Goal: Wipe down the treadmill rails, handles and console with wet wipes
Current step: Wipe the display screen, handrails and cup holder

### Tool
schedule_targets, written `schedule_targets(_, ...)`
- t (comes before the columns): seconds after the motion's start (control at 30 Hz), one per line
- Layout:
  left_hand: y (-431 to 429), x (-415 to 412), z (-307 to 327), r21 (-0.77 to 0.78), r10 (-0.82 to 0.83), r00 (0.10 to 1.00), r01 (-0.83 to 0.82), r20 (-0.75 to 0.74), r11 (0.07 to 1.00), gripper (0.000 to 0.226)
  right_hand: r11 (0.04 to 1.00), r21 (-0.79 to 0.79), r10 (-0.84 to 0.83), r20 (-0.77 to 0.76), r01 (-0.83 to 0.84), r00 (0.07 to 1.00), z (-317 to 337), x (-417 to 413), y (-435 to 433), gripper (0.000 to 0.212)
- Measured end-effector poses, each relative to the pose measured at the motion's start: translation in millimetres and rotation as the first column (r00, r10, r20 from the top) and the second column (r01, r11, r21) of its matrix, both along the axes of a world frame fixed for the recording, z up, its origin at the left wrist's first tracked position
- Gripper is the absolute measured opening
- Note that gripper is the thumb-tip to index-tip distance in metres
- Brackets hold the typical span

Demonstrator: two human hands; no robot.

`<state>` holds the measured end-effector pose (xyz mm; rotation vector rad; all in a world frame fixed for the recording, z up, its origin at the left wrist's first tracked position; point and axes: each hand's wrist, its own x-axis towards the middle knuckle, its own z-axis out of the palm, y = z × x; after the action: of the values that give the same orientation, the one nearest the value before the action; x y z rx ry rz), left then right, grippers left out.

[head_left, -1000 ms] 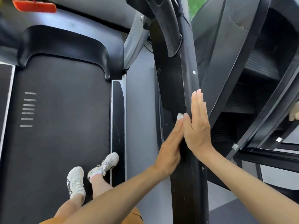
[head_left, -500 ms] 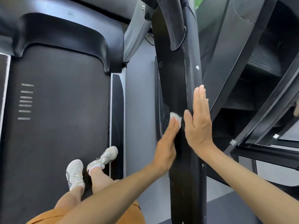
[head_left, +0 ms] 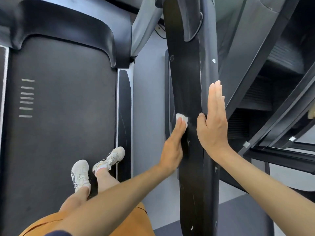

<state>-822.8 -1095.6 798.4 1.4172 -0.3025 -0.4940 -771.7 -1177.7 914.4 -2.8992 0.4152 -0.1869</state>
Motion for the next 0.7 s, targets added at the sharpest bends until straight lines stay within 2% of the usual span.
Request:
schedule_targets(0.07,-3.5,21.5,-7.3,-0.036,0.019,0.998,-0.021,-0.057,0.999,0.053,1.0,-0.004,0.002,0.005,-0.002,1.0,-0.5,0.0,0.1,0.075)
schedule_targets(0.17,-18.3,86.3,-3.2,-0.012,0.091,0.959,-0.098,-0.27,0.995,0.05,1.0,0.006,0.008,0.01,-0.008,1.0,-1.0,0.3,-0.3,0.074)
schedule_targets(0.2,-22.5,101.4,-1.8,-0.013,0.092,0.957,-0.1,-0.274,0.995,0.054,1.0,0.009,0.008,0.014,-0.008,1.0,-1.0,0.3,-0.2,0.074)
schedule_targets(0.27,-25.3,108.1,6.0,0.0,0.112,0.95,-0.117,-0.293,0.993,0.045,1.0,0.014,0.008,0.018,-0.008,1.0,-1.3,-0.2,-0.5,0.075)
schedule_targets(0.33,-13.5,76.5,19.3,0.005,0.093,0.982,-0.093,-0.164,0.996,0.043,1.0,0.014,0.009,0.025,-0.009,1.0,-1.4,-0.4,-1.1,0.076)
schedule_targets(0.37,-0.5,53.1,18.5,0.048,0.035,0.995,-0.031,-0.092,0.998,0.041,1.0,0.012,0.011,0.027,-0.011,1.0,-2.0,-0.1,-1.4,0.076)
schedule_targets(0.4,12.6,29.7,18.5,0.008,-0.047,0.995,0.048,-0.091,0.999,0.04,1.0,0.003,0.011,0.023,-0.011,1.0,-2.6,-0.3,-1.4,0.076)
schedule_targets(0.47,34.6,-9.8,-9.9,0.098,-0.216,0.966,0.204,0.142,0.974,0.057,0.999,-0.032,0.004,0.019,-0.003,1.0,-2.9,0.0,-1.1,0.075)
schedule_targets(0.5,46.4,-9.7,-17.4,0.161,-0.316,0.941,0.295,0.121,0.942,0.059,0.999,-0.052,-0.002,0.018,0.003,1.0,-2.8,0.3,-0.7,0.074)
schedule_targets(0.53,55.3,-3.8,-22.0,0.206,-0.376,0.926,0.364,0.018,0.908,0.054,0.997,-0.071,-0.007,0.017,0.008,1.0,-2.5,0.5,-0.2,0.074)
schedule_targets(0.57,61.7,5.9,-23.1,0.215,-0.368,0.924,0.381,-0.1,0.899,0.047,0.996,-0.088,-0.007,0.016,0.009,1.0,-2.3,0.7,0.4,0.074)
schedule_targets(0.6,69.2,19.9,-19.2,0.188,-0.306,0.917,0.358,-0.256,0.915,0.043,0.995,-0.098,-0.005,0.012,0.006,1.0,-2.1,0.3,0.8,0.074)
schedule_targets(0.63,76.3,34.4,-12.9,0.114,-0.206,0.868,0.285,-0.452,0.952,0.04,0.995,-0.1,-0.002,0.009,0.003,1.0,-1.7,0.2,1.0,0.075)
schedule_targets(0.67,84.7,50.3,-4.2,0.009,-0.136,0.758,0.185,-0.638,0.983,0.039,0.995,-0.098,-0.003,0.012,0.004,1.0,-1.0,0.6,1.7,0.074)
schedule_targets(0.7,92.7,64.3,2.4,-0.059,-0.08,0.643,0.054,-0.761,0.997,0.038,0.995,-0.095,-0.004,0.013,0.006,1.0,-0.1,0.8,2.9,0.074)
